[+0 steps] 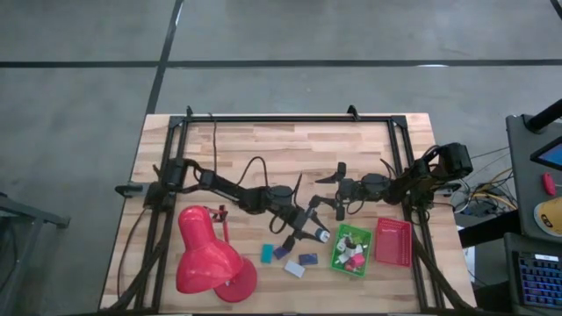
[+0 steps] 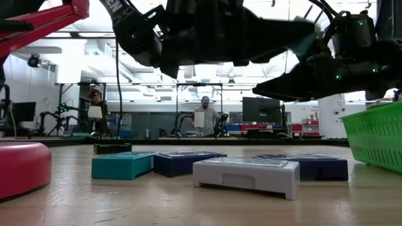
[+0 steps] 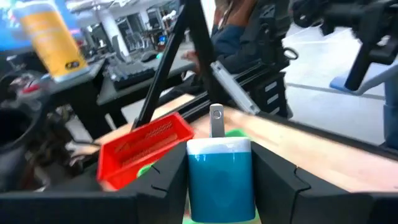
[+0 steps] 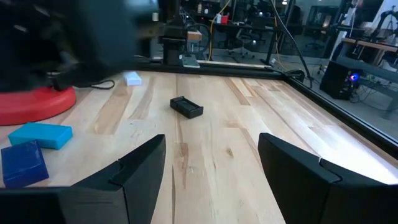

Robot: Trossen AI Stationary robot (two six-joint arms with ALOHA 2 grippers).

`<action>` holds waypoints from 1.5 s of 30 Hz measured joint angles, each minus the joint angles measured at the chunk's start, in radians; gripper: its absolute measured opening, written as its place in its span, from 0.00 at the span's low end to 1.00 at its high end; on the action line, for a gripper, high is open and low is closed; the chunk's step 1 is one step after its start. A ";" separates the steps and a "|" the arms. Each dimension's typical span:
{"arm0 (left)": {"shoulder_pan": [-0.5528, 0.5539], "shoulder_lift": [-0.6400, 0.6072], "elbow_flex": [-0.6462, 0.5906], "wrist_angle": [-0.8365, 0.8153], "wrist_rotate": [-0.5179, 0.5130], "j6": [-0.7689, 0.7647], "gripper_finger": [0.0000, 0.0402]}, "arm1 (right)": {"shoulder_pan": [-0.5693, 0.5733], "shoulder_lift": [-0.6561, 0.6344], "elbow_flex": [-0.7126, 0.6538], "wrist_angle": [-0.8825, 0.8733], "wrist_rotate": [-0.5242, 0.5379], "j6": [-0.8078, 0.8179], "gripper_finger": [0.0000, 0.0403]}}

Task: Pick & Place Office items
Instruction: Put the blue charger adapter into the green basket

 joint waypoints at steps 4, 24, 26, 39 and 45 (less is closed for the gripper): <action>-0.032 0.020 0.032 0.012 -0.076 0.003 0.35 | 0.000 0.000 0.000 0.000 0.000 0.000 0.63; -0.070 0.182 0.237 -0.069 -0.165 -0.052 0.35 | -0.001 0.000 0.000 0.001 -0.017 0.000 0.63; -0.074 0.186 0.246 -0.067 -0.165 -0.040 0.35 | 0.000 0.000 -0.002 0.000 -0.039 0.000 0.63; -0.074 0.188 0.243 -0.246 -0.139 -0.008 0.35 | 0.000 0.000 -0.002 0.000 -0.043 -0.003 0.63; -0.074 0.185 0.243 -0.248 -0.061 0.028 0.35 | 0.000 0.000 -0.002 0.000 -0.043 0.000 0.63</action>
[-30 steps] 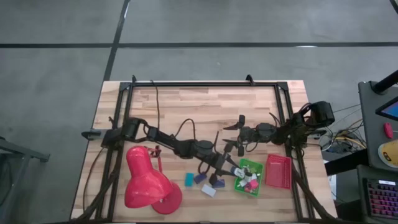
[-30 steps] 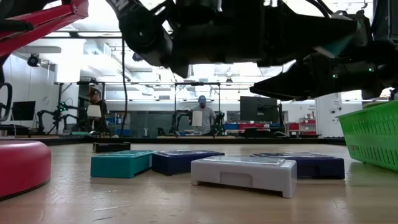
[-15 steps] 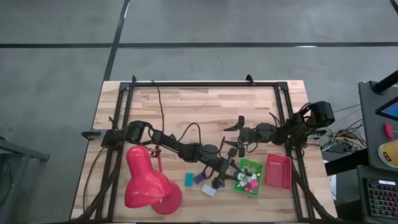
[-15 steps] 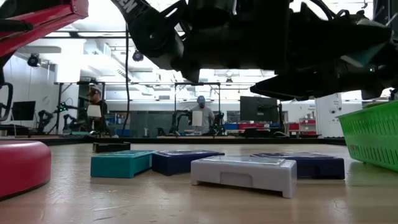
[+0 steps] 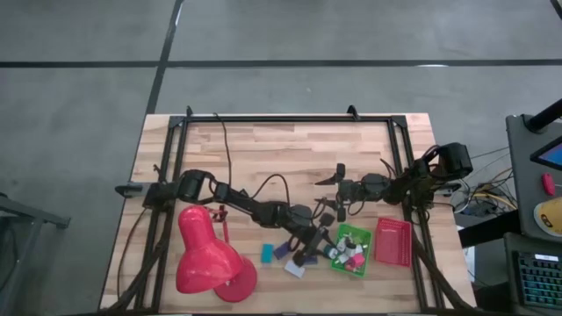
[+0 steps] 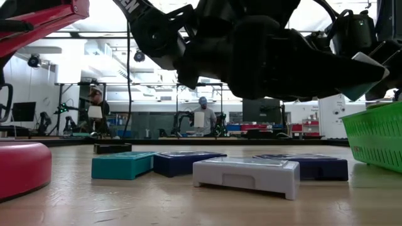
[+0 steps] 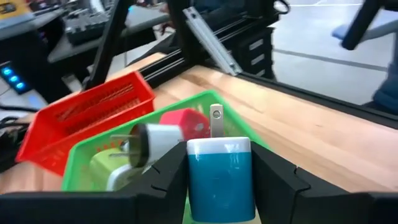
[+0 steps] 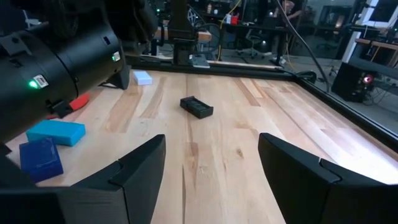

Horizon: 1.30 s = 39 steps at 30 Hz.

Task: Pick & Place Office items
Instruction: Put the blue charger adapter into the green basket

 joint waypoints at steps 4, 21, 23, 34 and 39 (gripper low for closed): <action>-0.007 0.000 0.012 0.000 0.021 0.025 0.35 | 0.000 0.000 0.000 0.000 0.000 0.000 0.62; -0.037 0.073 0.130 -0.011 -0.026 -0.015 0.35 | 0.000 0.000 0.000 0.000 0.000 0.000 0.63; -0.040 0.074 0.139 -0.011 -0.026 -0.014 0.35 | 0.000 0.000 0.000 0.000 0.000 0.000 0.63; -0.051 0.092 0.143 -0.023 -0.028 -0.037 0.35 | 0.000 0.000 0.002 0.000 0.000 0.000 0.62; -0.053 0.093 0.143 -0.029 -0.028 -0.056 0.35 | 0.000 0.000 0.002 0.000 0.000 0.000 0.64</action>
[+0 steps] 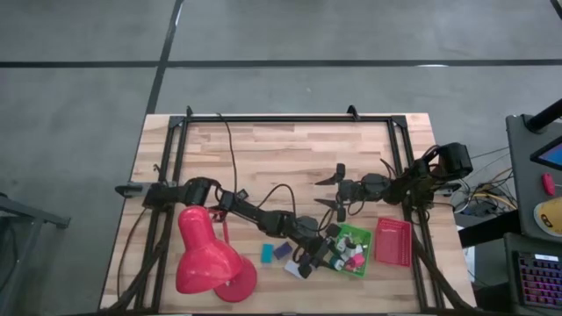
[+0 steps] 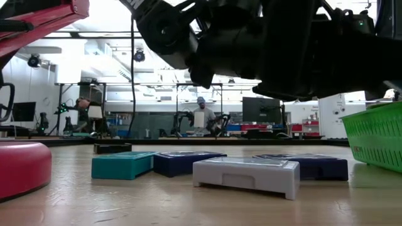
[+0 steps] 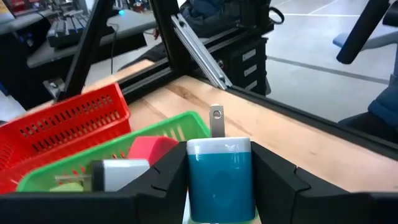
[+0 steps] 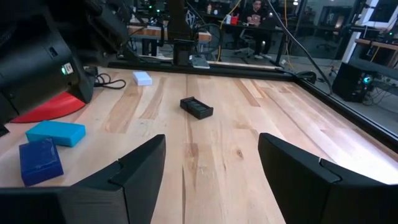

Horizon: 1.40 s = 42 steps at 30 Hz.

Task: Pick & Place Office items
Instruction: Put the blue charger adapter into the green basket, then put the black digital clock into the red basket

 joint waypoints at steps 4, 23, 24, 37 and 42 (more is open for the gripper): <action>0.000 0.000 0.000 -0.008 -0.001 0.000 0.35 | 0.000 0.000 0.000 0.000 0.000 0.000 0.63; 0.001 0.000 0.000 -0.015 -0.007 -0.009 0.49 | 0.000 0.000 0.000 0.000 0.000 0.000 0.63; 0.001 0.000 0.000 -0.015 -0.008 -0.012 0.49 | 0.000 0.000 0.000 0.000 0.000 0.000 0.63; 0.001 0.000 0.000 -0.016 -0.015 -0.016 0.54 | 0.000 0.000 0.000 0.000 0.000 0.000 0.62; 0.001 0.000 0.000 -0.016 -0.015 -0.016 0.54 | 0.000 0.000 0.000 0.000 0.000 0.000 0.64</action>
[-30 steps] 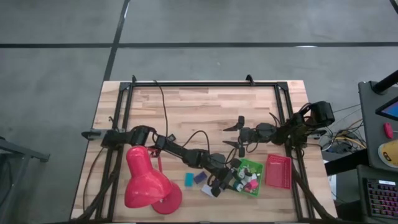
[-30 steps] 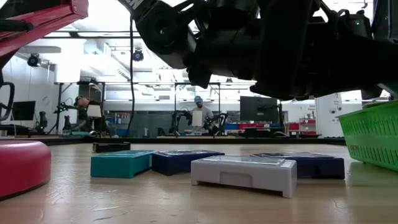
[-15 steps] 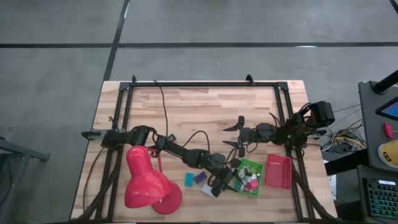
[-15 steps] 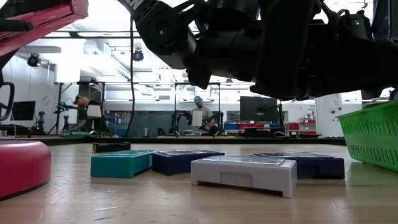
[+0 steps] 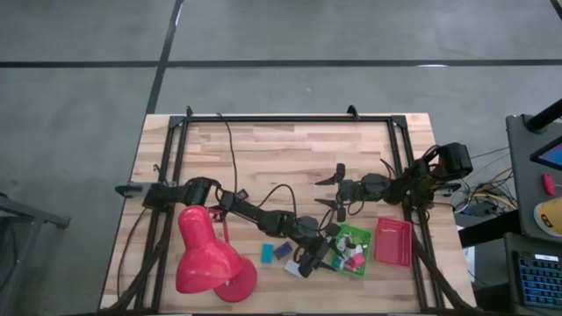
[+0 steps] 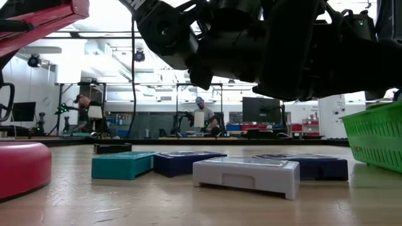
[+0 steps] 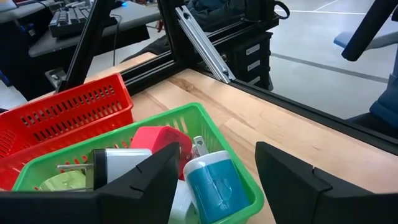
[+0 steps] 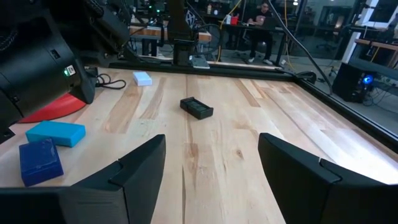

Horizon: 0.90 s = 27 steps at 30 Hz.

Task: Pick & Place Office items
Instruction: Put the black digital clock into the red basket

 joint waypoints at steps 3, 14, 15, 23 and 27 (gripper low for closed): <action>0.000 0.000 0.000 0.000 0.000 0.000 0.54 | 0.000 0.000 0.000 0.000 0.000 0.000 0.63; 0.006 -0.069 -0.051 -0.011 0.000 0.029 0.54 | 0.000 0.000 0.000 0.000 0.001 0.000 0.62; 0.006 -0.079 -0.061 -0.012 0.000 0.033 0.54 | 0.000 0.000 0.000 0.000 0.000 0.000 0.62; 0.028 -0.194 -0.198 -0.016 0.002 0.085 0.54 | 0.000 0.000 0.003 -0.007 0.001 0.000 0.63; 0.050 -0.274 -0.290 -0.020 0.003 0.092 0.54 | 0.000 0.000 0.006 -0.019 0.001 0.000 0.62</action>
